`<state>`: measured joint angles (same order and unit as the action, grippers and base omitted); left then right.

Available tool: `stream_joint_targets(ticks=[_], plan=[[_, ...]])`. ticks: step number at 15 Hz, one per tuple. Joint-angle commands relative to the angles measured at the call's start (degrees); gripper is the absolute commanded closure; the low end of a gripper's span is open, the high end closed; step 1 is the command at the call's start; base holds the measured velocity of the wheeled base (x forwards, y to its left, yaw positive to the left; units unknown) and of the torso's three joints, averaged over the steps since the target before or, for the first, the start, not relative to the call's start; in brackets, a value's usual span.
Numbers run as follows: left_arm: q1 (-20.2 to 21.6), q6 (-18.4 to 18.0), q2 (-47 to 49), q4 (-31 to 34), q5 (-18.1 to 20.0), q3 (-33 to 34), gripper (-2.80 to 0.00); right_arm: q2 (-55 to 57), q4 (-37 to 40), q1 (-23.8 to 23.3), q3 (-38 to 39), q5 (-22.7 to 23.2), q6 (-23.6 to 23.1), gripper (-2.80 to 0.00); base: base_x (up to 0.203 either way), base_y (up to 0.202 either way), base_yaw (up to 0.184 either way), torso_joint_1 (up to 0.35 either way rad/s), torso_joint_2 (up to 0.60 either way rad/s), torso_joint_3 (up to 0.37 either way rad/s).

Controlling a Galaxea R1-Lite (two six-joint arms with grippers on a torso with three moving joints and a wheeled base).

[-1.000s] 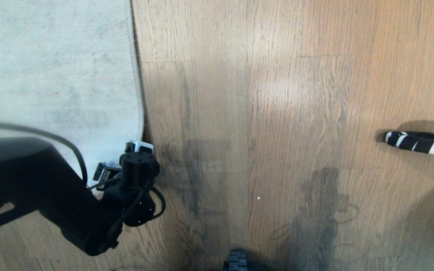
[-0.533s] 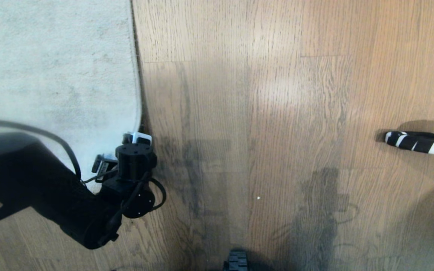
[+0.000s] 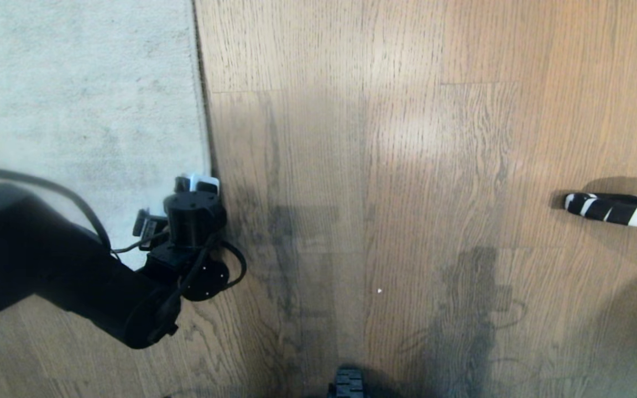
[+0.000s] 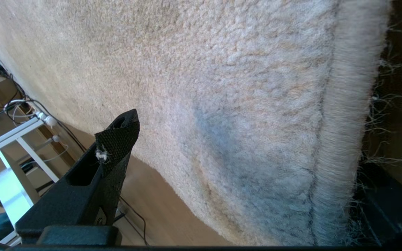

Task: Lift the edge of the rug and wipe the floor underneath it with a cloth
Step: Lift up the carpet

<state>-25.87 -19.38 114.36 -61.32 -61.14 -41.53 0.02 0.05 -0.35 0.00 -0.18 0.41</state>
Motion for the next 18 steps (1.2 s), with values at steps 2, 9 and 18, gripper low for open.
stream_joint_targets(ticks=[2,9,18], plan=[[-0.7,0.0,0.1,-0.2,-0.6,1.6,-2.80,0.0,0.0,0.0,0.0,0.0,0.0,0.00,0.000,0.000,0.000,0.000,0.00,0.000],[-2.9,4.0,1.8,-0.2,-1.6,9.4,-2.80,0.0,0.0,0.0,0.0,0.0,0.0,0.00,0.000,0.000,0.000,0.000,0.00,0.000],[-3.0,3.3,3.6,-0.2,-1.4,11.3,-2.80,0.0,0.0,0.0,0.0,0.0,0.0,0.00,0.000,0.000,0.000,0.000,0.00,0.000]])
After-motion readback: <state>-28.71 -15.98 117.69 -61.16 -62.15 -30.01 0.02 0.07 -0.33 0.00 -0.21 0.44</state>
